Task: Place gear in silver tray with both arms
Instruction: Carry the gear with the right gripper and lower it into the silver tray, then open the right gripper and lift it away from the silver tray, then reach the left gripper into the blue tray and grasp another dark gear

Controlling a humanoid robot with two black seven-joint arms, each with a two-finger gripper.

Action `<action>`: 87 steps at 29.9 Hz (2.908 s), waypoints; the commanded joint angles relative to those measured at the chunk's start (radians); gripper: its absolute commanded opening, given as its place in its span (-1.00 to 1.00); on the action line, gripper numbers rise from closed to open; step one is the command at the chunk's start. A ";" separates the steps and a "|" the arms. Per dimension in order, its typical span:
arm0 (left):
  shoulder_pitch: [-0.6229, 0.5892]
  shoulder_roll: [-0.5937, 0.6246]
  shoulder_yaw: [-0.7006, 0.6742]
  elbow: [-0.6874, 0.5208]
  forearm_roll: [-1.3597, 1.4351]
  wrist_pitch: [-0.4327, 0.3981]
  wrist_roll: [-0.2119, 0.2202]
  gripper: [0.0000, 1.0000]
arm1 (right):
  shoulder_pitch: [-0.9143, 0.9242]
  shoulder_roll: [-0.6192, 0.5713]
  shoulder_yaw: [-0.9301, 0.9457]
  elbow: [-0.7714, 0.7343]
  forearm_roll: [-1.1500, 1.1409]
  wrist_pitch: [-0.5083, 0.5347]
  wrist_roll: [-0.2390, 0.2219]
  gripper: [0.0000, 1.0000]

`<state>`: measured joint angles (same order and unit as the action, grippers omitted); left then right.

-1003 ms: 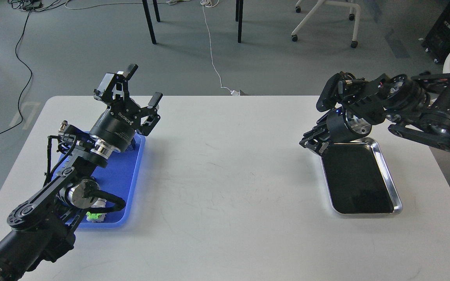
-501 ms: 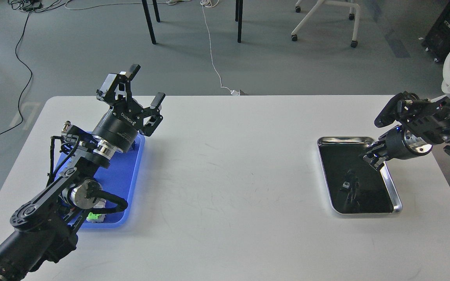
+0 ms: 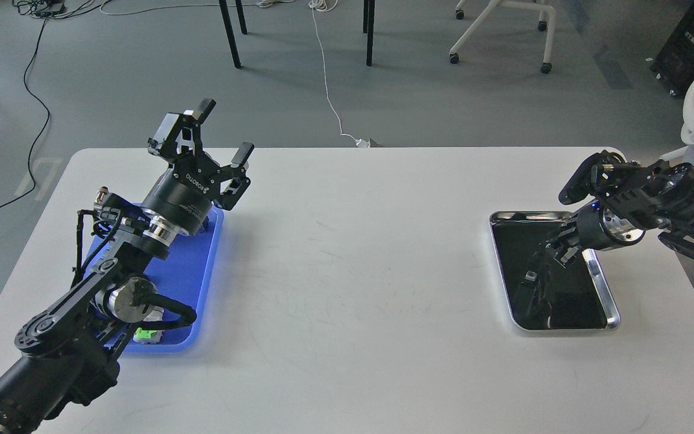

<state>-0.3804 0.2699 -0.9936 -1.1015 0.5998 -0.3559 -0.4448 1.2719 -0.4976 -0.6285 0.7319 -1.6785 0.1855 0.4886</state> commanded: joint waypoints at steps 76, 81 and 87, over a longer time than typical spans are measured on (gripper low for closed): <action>-0.272 0.555 0.639 0.114 1.582 0.029 -0.044 0.28 | -0.577 0.028 1.099 0.205 1.617 0.071 0.000 0.95; -0.272 0.554 0.639 0.114 1.582 0.029 -0.044 0.26 | -0.577 0.028 1.099 0.205 1.617 0.071 0.000 0.95; -0.272 0.552 0.641 0.114 1.582 0.029 -0.044 -0.06 | -0.577 0.028 1.101 0.205 1.617 0.071 0.000 0.95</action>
<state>-0.6520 0.8240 -0.3535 -0.9878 2.1818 -0.3267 -0.4887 0.6948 -0.4695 0.4723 0.9373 -0.0613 0.2562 0.4887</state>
